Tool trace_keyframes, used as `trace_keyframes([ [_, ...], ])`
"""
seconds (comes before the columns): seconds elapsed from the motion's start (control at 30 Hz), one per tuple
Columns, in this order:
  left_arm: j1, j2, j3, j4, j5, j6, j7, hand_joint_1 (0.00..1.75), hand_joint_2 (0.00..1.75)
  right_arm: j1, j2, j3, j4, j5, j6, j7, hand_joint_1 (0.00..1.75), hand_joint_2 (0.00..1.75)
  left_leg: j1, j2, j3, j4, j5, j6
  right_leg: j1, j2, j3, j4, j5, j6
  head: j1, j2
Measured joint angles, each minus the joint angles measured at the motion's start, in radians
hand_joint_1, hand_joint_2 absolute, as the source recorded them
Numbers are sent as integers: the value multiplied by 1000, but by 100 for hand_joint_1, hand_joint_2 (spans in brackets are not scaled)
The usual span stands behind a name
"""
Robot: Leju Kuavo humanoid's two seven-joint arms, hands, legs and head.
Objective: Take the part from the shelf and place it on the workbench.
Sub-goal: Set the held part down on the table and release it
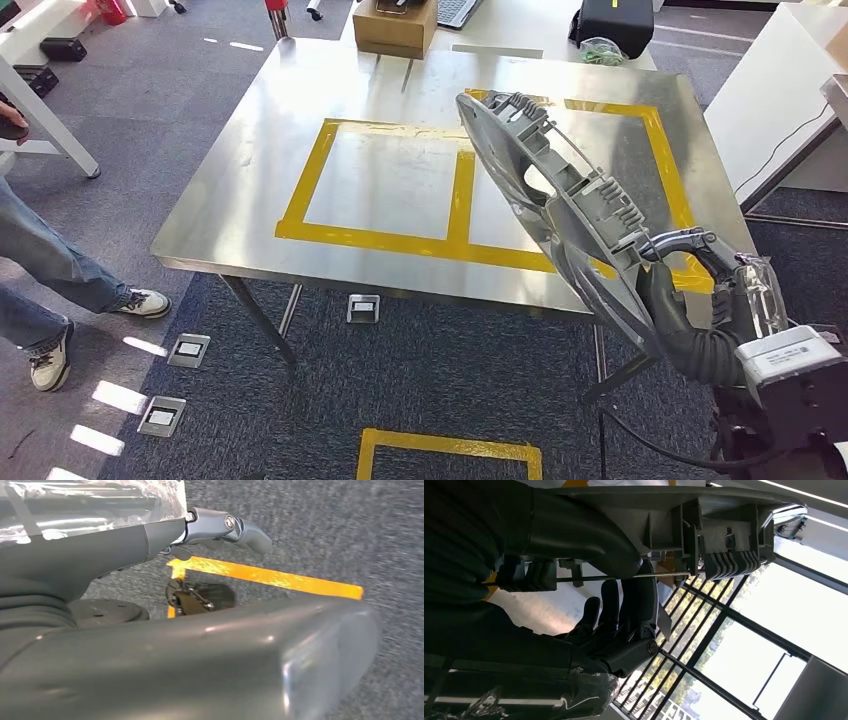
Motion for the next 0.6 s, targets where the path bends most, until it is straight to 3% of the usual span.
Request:
trace_keyframes([
  [0.1, -2, 0, 0, 0, 0, -1, 0, 0, 0, 1, 1, -1, -1, 2, -1, 0, 175, 175, -4, 1, 4, 2, -11, -16, 5, 3, 26, -55, -20, -15, 0, 0],
  [0.2, -6, 0, 0, 0, 0, -1, 0, 0, 0, 2, 1, -1, -1, 3, -1, 1, 175, 175, -3, 5, -11, 35, -39, -31, -2, 3, 39, -65, -33, -32, -10, 0],
  [0.23, -8, 0, 0, 0, 0, -2, 0, 0, 0, 2, 1, -1, -1, 3, -1, 1, 175, 175, -1, 5, -32, 78, -61, -36, -4, 2, 46, -67, -36, -37, -14, 0],
  [0.3, -9, 0, 0, 0, 0, -2, 0, 0, 0, 2, 1, -1, -1, 3, -1, 2, 175, 175, 1, 5, -103, 217, -107, -42, -4, 0, 58, -68, -46, -43, -24, 0],
  [0.33, -7, 0, 0, 0, 0, -2, 0, 0, 0, 2, 1, 0, -1, 5, -1, 3, 175, 175, 2, 5, -137, 272, -114, -43, -4, 1, 65, -68, -51, -43, -27, 0],
  [0.37, -6, 0, 0, 0, 1, -2, 0, 0, 0, 2, 1, 0, -1, 7, -1, 5, 175, 175, 2, 5, -161, 299, -102, -43, -3, 2, 73, -68, -57, -43, -30, 0],
  [0.4, -5, 0, 0, 0, 1, -3, 0, 0, 0, 2, 1, 0, -1, 9, -1, 8, 175, 175, 2, 5, -166, 283, -66, -41, -3, 4, 84, -67, -64, -42, -33, 0],
  [0.5, -4, 2, 0, 0, 1, -3, 0, 0, 0, 1, 1, 0, -1, 15, -1, 14, 175, 175, -3, 5, -126, 138, 60, -25, -2, 7, 114, -68, -85, -34, -38, 0],
  [0.53, -4, 2, 0, 1, 1, -3, 0, 0, 0, 0, 1, 0, -1, 16, -2, 15, 175, 175, -6, 5, -114, 105, 74, -19, -2, 8, 117, -68, -89, -30, -38, 0],
  [0.6, -2, 3, 0, 1, 2, -3, 0, 0, 0, -1, 1, 0, -1, 17, -2, 18, 175, 175, -12, 5, -103, 76, 71, -9, -2, 10, 113, -70, -90, -19, -40, 0],
])
